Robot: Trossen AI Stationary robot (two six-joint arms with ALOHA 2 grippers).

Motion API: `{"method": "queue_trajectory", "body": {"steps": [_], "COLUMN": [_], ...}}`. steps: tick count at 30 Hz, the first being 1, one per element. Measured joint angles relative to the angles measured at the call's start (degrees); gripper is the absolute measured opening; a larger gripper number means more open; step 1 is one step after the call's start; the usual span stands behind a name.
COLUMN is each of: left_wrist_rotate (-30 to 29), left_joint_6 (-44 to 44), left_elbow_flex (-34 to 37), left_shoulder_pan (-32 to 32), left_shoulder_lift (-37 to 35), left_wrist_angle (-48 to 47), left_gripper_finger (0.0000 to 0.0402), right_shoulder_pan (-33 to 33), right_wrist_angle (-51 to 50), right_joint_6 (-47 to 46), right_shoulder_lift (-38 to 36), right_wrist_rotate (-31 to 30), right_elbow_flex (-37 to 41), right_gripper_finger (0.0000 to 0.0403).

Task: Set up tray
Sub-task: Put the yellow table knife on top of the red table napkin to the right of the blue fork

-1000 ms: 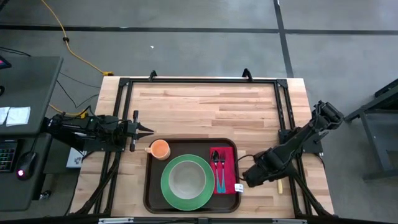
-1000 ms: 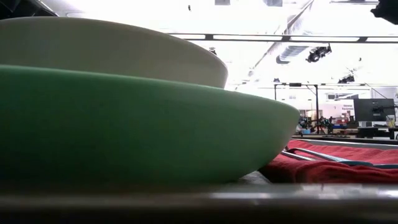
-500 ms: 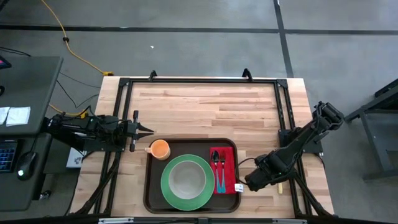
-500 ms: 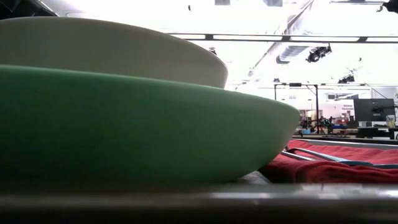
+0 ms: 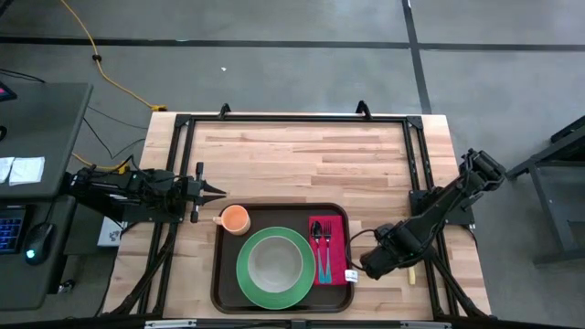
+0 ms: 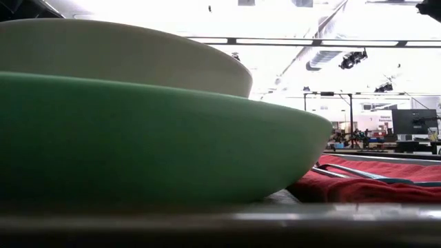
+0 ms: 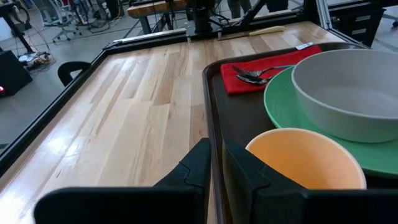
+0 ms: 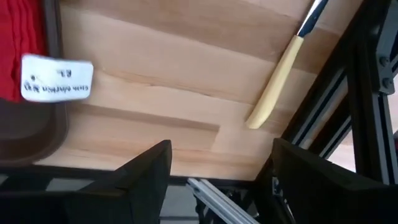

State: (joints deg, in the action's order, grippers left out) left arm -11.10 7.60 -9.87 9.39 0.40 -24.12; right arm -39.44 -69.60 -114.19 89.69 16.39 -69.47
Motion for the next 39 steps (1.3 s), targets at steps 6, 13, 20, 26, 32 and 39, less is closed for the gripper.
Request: {"method": "queue_trajectory", "body": {"steps": [6, 13, 20, 26, 32, 39], "left_wrist_rotate": [-0.02, -0.02, -0.02, -0.04, -0.03, 0.83], "left_joint_6": [0.0, 0.0, 0.02, 0.04, 0.01, -0.57], "left_elbow_flex": [0.0, 0.0, 0.0, 0.0, 0.0, 0.0], "left_shoulder_pan": [0.01, 0.01, 0.01, 0.02, 0.01, 0.02], "left_shoulder_lift": [-0.01, 0.0, 0.0, 0.0, -0.02, -0.01], "left_wrist_angle": [-0.02, -0.02, -0.04, -0.08, -0.29, -0.28], "left_gripper_finger": [0.0074, 0.0074, 0.0074, 0.0074, 0.0074, 0.0074], "right_shoulder_pan": [0.0, -0.05, -0.5, -0.48, -0.07, 1.96], "right_wrist_angle": [0.0, 0.0, 0.44, 2.88, 15.13, 25.44], "right_joint_6": [-1.27, -2.57, -3.63, -5.33, -5.95, -5.27], "right_shoulder_lift": [-0.02, -0.02, -0.04, -0.04, -0.02, 0.0], "right_wrist_rotate": [0.07, 3.54, 3.6, 7.26, 12.78, 10.57], "right_elbow_flex": [0.0, 0.0, 0.0, 3.73, 13.8, 21.84], "right_gripper_finger": [0.0257, 0.0257, 0.0257, 0.0256, 0.0256, 0.0256]}}
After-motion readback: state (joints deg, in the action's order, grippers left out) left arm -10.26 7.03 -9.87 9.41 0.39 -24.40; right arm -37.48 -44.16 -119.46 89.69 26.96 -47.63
